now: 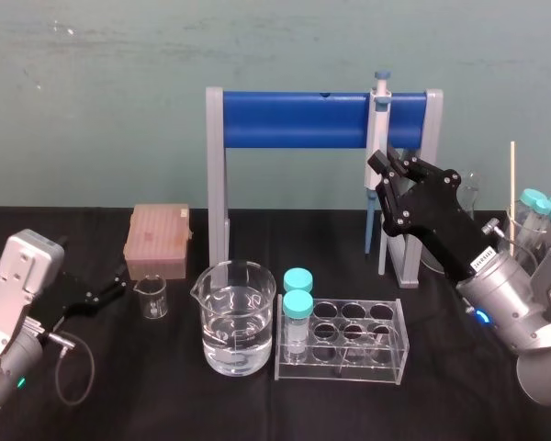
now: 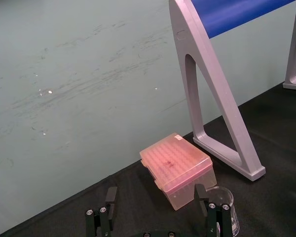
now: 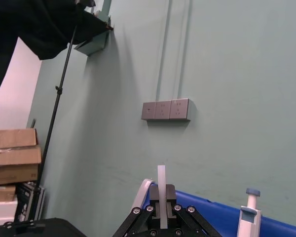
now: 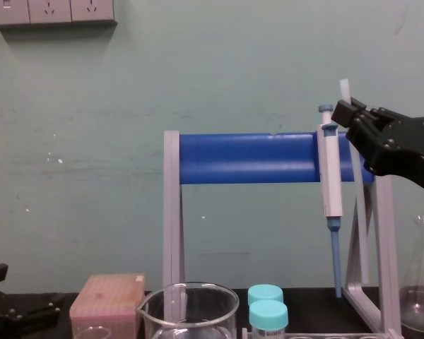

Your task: Pick up the stirring rod with one hand, then place it down.

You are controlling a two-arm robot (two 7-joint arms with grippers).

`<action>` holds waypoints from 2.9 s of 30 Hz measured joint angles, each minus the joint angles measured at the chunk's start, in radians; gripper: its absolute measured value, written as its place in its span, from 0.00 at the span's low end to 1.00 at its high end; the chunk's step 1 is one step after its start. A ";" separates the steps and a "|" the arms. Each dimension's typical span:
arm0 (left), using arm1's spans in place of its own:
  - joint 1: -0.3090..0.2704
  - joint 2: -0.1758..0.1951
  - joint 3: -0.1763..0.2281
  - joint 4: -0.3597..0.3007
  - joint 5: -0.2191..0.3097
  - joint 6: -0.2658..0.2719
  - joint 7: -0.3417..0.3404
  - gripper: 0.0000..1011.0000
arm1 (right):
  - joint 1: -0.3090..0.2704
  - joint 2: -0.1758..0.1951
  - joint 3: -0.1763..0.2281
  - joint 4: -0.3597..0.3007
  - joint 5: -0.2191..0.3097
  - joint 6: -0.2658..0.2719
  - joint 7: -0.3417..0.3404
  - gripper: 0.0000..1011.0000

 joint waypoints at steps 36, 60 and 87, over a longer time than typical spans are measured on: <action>0.000 0.000 0.000 0.000 0.000 0.000 0.000 0.99 | -0.092 0.067 -0.017 -0.085 0.039 0.126 0.042 0.07; 0.000 0.000 0.000 0.000 0.000 0.000 0.000 0.99 | -0.083 0.085 -0.037 -0.043 0.030 0.141 0.055 0.07; 0.000 0.000 0.000 0.000 0.000 0.000 0.000 0.99 | -0.015 0.066 -0.081 0.119 0.010 0.121 0.103 0.07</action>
